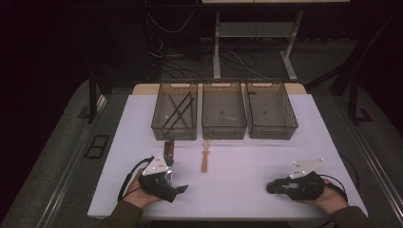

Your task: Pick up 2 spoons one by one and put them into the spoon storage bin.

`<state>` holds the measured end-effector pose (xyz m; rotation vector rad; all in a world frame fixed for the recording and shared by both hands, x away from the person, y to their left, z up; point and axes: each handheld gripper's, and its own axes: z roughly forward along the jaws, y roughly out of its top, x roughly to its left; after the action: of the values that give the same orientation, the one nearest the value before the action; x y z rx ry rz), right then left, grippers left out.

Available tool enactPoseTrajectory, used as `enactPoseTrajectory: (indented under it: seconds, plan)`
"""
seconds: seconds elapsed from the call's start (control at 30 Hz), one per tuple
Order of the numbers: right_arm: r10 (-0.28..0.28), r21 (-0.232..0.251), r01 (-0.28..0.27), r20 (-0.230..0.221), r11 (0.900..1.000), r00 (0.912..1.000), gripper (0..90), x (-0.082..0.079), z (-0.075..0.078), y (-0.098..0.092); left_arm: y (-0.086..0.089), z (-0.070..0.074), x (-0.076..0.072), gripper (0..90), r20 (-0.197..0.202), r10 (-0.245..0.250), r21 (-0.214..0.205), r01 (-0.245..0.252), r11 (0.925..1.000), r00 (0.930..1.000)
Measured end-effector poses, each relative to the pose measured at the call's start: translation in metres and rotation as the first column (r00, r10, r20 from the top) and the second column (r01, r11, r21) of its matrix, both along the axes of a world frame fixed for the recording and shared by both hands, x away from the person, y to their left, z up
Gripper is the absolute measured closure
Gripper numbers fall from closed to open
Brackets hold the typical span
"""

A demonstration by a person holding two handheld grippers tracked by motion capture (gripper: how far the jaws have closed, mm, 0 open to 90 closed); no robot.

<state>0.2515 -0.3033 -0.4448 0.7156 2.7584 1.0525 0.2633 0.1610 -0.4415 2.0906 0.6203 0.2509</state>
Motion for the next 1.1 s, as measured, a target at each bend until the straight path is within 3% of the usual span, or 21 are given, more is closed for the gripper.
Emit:
enactPoseTrajectory:
  seconds: [0.27,0.57,0.7,1.1]
  plan:
    - [0.019,0.003,-0.019,0.023,0.9998,0.9996,81.3,-0.003,0.003,-0.007,0.000,0.001,0.000,0.0,0.000,0.000,-0.002,0.000,1.0000,1.0000]
    - [0.064,0.039,-0.064,-0.007,0.9972,0.9979,88.8,-0.005,0.006,-0.013,0.000,0.000,0.000,0.0,0.001,-0.001,-0.003,0.001,1.0000,1.0000]
    - [0.059,0.043,-0.058,-0.017,0.9974,0.9981,88.9,-0.005,0.007,-0.013,0.000,0.000,0.000,0.0,0.001,0.001,-0.006,-0.001,1.0000,1.0000]
    - [-0.049,0.054,0.049,0.013,0.9973,0.9987,89.0,0.012,0.016,-0.012,0.000,0.000,0.000,0.0,-0.005,-0.003,-0.014,0.003,0.9999,1.0000]
